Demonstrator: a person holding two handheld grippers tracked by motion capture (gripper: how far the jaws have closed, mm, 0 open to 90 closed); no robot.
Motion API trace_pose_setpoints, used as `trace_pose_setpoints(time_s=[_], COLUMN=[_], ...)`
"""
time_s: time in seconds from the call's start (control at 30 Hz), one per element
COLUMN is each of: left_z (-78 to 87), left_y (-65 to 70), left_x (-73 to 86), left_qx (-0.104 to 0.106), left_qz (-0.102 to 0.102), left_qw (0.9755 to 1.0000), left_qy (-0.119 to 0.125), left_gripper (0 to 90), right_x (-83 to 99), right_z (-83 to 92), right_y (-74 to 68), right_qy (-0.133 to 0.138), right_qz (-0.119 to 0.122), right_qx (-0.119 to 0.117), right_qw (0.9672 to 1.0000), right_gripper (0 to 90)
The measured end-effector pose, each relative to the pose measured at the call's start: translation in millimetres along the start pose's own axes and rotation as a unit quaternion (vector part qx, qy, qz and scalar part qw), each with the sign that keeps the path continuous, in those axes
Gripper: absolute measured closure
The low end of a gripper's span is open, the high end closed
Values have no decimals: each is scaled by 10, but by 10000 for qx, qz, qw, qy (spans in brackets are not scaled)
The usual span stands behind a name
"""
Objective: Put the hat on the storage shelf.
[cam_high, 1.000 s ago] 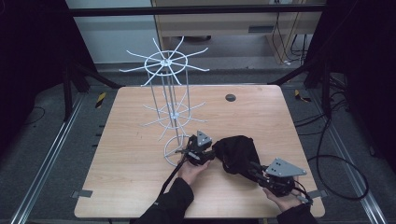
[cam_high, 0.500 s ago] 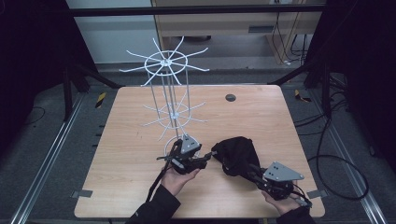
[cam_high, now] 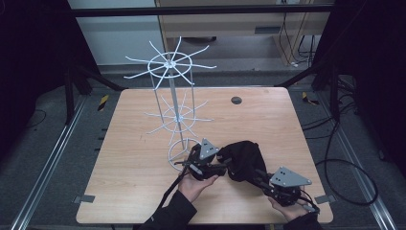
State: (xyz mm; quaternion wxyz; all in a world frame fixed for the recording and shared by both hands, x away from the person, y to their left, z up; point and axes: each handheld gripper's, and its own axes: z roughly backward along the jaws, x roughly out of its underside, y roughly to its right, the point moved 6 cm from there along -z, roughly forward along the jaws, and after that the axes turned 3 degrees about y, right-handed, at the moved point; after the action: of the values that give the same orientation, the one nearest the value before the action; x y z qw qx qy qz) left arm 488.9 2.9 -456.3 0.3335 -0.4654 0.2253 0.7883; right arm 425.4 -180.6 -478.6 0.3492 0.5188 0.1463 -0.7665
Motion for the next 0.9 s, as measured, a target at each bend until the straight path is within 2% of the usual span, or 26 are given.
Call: trace_pose_setpoints(time_s=[0.07,0.17,0.27,0.37,0.43,0.47,0.53,0.57,0.63,0.67,0.73,0.8,0.9], left_z=[-35,-80,-213,-394,-483,-551,-565,-566,-555,-537,-525,-509,-502], left_y=[73,112,106,48,8,-25,-47,-56,-88,-109,-139,-164,-170], left_x=[-47,-80,-129,-106,-64,-9,19,31,40,40,42,41,35], left_qx=[41,7,-90,-139,-210,-187,-195,-185,-164,-197,-140,-174,-185], left_qz=[-105,-191,-146,-49,-89,-3,-1,22,67,112,184,132,91], left_qw=[9999,9998,9998,9995,9984,9976,9972,9972,9973,9966,9960,9956,9966], left_qy=[27,23,30,-294,-509,-673,-719,-725,-715,-790,-858,-909,-799], left_gripper=[374,363,357,344,345,388,416,514,618,690,709,753,797], right_x=[4,7,9,22,29,34,36,39,39,39,38,31,20], right_z=[-1,0,1,0,-3,-7,-8,-10,-11,-13,-15,-20,-22], right_y=[-4,-5,-11,-24,-30,-36,-37,-39,-41,-43,-45,-52,-53], right_qy=[-16,-17,-14,-27,-32,-47,-53,-61,-63,-81,-83,-74,-52], right_qz=[10,-9,-4,0,9,10,7,12,12,7,3,4,-33], right_qx=[-6,-25,-44,-73,-99,-125,-131,-146,-152,-158,-165,-184,-207], right_qw=[10000,10000,10000,10000,9999,9999,9999,9999,9999,9998,9998,9998,9998], right_gripper=[767,767,766,765,764,763,763,762,762,760,758,753,729])
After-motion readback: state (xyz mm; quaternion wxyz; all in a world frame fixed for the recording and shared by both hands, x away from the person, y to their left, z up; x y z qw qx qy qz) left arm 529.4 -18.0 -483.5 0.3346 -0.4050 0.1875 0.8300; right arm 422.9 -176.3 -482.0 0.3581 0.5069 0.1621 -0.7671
